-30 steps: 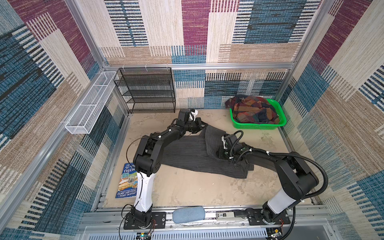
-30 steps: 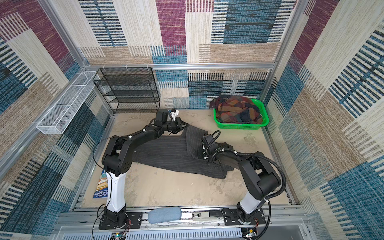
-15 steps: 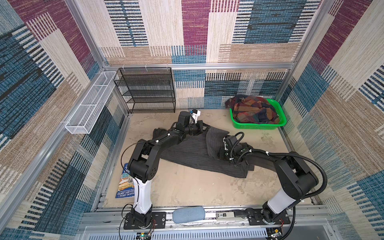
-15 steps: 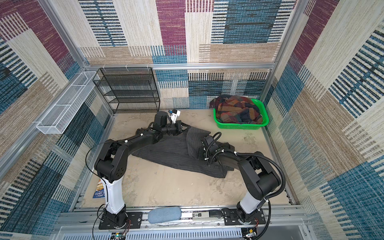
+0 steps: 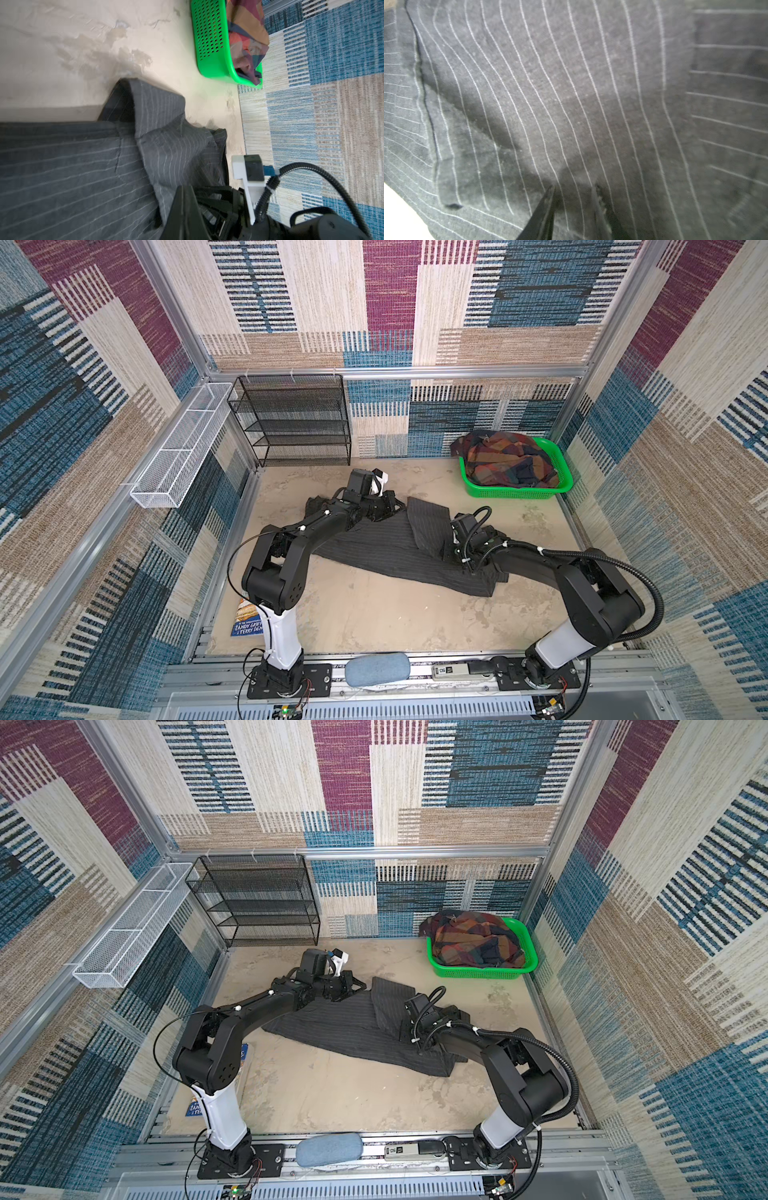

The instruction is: Fold and stack the long sleeve shirts

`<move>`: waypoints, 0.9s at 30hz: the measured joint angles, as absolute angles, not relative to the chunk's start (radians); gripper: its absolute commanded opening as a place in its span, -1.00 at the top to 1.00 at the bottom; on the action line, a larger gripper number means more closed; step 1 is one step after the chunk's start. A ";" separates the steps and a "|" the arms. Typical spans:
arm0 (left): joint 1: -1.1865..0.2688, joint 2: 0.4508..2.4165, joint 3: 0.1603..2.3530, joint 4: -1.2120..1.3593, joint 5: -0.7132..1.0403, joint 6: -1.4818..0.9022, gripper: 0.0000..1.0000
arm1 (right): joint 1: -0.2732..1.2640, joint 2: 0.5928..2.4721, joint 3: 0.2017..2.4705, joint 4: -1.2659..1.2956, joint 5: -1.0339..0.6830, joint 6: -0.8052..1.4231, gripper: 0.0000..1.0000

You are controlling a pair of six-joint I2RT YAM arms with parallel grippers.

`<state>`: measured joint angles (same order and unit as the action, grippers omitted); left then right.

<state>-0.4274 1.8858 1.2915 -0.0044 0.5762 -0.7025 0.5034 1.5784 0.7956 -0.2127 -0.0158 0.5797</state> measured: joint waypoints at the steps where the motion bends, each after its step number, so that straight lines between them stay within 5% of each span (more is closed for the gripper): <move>1: -0.428 1.881 1.283 -0.023 0.577 -0.700 0.75 | 0.503 1.565 0.800 -0.222 -0.015 0.582 0.28; 11: -0.419 2.049 1.540 -0.184 0.566 -0.664 -0.17 | 0.503 1.511 0.838 -0.237 0.010 0.584 0.26; 27: -0.421 2.378 1.874 -0.208 0.639 -0.683 -0.09 | 0.503 1.518 0.838 -0.224 0.007 0.574 0.27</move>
